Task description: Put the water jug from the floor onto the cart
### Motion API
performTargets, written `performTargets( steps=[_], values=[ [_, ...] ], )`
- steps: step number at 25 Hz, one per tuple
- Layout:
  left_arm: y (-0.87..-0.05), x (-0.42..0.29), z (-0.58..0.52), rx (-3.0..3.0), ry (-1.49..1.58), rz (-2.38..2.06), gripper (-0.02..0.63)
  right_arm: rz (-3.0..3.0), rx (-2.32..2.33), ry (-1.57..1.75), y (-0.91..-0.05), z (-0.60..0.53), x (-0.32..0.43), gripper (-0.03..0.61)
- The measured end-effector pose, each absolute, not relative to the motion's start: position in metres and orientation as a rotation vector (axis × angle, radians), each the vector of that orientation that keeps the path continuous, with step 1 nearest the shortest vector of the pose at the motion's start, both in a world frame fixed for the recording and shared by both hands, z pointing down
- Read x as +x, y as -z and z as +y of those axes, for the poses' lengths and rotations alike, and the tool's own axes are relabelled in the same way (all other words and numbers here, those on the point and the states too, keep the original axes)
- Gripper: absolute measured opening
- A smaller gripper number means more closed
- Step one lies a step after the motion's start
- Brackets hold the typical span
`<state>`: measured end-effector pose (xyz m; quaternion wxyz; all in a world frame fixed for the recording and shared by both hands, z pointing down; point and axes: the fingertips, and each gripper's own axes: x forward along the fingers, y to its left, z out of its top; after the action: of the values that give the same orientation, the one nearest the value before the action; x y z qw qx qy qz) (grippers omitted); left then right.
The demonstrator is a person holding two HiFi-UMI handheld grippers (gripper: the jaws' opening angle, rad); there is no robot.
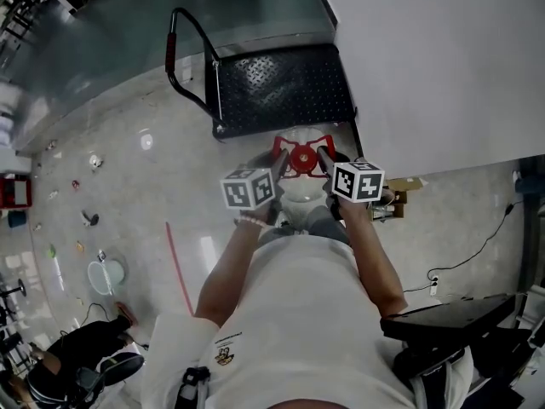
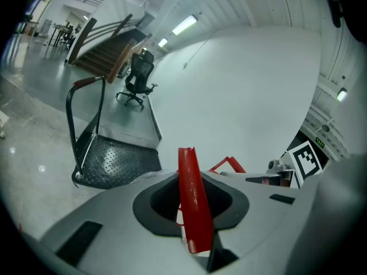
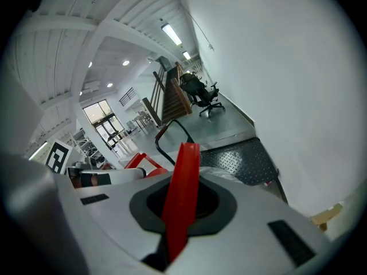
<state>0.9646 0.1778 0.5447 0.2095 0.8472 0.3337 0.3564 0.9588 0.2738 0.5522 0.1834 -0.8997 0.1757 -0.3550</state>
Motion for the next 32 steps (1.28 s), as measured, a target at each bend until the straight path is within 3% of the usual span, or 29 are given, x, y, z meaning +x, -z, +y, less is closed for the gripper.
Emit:
performTargets(
  steps=[10, 32],
  values=[
    [-0.563, 1.043, 0.169, 2.376, -1.011, 0.863, 0.071, 0.568, -2.518, 1.037, -0.570, 0.264, 1.043, 0.025],
    [-0.625, 1.292, 0.224, 2.399, -1.048, 0.663, 0.067, 0.745, -2.453, 1.139, -0.636, 0.317, 1.304, 0.025]
  ],
)
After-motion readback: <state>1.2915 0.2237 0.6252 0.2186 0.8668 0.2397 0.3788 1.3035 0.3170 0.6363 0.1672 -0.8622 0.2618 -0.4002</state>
